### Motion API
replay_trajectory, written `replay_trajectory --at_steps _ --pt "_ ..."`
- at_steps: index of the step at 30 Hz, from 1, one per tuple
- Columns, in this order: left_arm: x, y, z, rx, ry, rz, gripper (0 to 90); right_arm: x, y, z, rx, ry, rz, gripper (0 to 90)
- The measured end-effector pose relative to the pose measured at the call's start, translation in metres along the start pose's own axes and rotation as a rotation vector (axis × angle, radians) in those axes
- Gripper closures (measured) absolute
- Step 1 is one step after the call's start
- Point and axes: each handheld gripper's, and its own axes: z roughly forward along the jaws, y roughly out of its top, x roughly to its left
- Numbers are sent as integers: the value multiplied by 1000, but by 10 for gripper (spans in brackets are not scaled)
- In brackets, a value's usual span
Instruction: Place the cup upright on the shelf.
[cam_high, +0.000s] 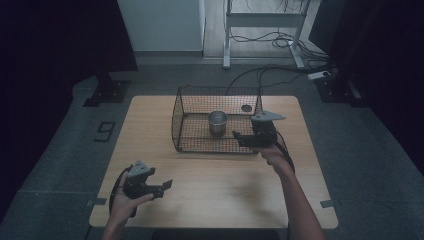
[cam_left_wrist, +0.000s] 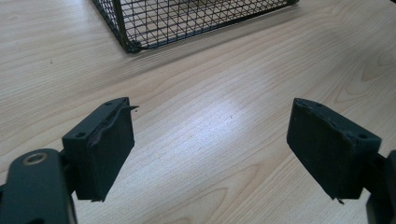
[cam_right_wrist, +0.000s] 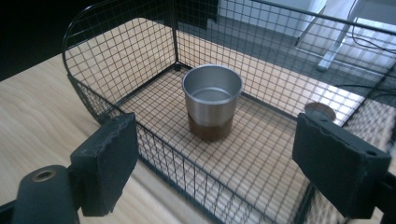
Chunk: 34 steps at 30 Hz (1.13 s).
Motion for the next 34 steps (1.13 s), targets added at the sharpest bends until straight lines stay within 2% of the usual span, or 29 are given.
replay_trajectory --at_steps 1,7,9,13,14,15,16,17,18,19,22,23,26,30,32,34 --pt "0 0 0 1 -1 0 153 0 0 0 0 0 0 147" --pt "-2 0 3 8 -2 5 153 -1 -31 -22 -25 -7 16 156" --pt "-3 0 3 10 -2 6 153 -2 -34 -24 -30 -9 17 159" --pt "-3 0 4 12 -3 7 153 -2 -57 -36 -48 -14 35 164" --pt "-3 0 4 12 -3 7 153 -2 -57 -36 -48 -14 35 164" --pt "-3 0 4 13 -3 8 153 -2 -68 -39 -43 -16 38 164" --pt "-4 0 5 13 -2 9 153 -2 -68 -39 -43 -16 38 164" --pt "-4 0 5 14 -2 10 153 -3 -81 -41 -31 -19 44 164" --pt "-4 0 5 14 -2 10 153 -3 -81 -41 -31 -19 44 164" --pt "-5 0 6 16 -2 12 153 -4 -92 -42 -25 -25 53 166" --pt "-5 0 6 17 -2 12 153 -6 -103 -42 -13 -23 67 166" --pt "-6 0 7 19 -2 13 153 -7 -112 -41 0 -27 76 166" --pt "-6 0 8 22 -2 15 153 -10 -118 -40 16 -34 81 168" --pt "-7 0 8 23 -4 17 153 -10 -118 -40 8 -40 79 166" --pt "-7 0 8 23 -4 18 153 -11 -119 -39 2 -62 71 155" --pt "-7 0 8 23 -4 16 153 -15 -124 -36 21 -80 80 153"
